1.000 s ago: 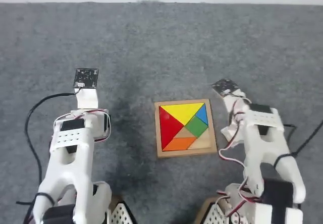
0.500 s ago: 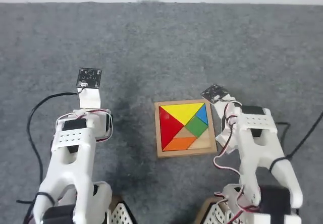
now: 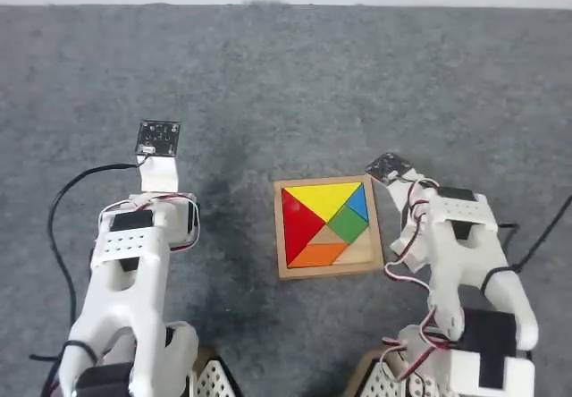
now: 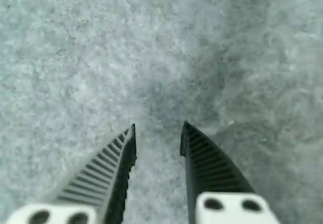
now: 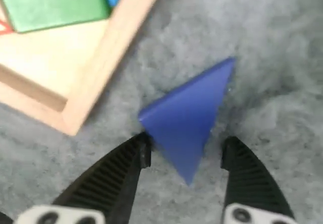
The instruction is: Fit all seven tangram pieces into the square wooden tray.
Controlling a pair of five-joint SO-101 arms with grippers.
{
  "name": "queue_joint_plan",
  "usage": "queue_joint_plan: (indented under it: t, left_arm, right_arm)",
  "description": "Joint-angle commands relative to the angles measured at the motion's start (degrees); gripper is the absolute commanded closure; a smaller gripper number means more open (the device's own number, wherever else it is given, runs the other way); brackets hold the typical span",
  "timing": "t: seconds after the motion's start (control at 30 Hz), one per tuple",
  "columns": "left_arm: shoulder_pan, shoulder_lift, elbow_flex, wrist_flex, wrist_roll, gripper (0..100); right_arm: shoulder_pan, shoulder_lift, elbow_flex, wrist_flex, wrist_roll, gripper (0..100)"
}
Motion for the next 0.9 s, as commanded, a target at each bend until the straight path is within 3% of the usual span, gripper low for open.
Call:
queue_joint_plan:
  t: [0.0,0.37,0.7,0.87]
  left_arm:
    - [0.5,0.1,-1.5,-1.1,-0.4,86]
    - [0.5,0.1,-1.5,-1.1,-0.4,86]
    - [0.5,0.1,-1.5,-1.1,-0.4,86]
    - [0.6,0.1,-1.1,-1.1,-0.4,86]
  right_arm:
    - [0.6,0.0,-1.5,-1.5,-1.2,82.6]
    - [-6.7,-8.9,-1.3,5.7,-11.2,61.4]
    - [-7.8,-8.9,-1.5,4.7,-20.4,66.4]
    - [-8.0,-6.8,-1.8,1.2,-21.2,66.6]
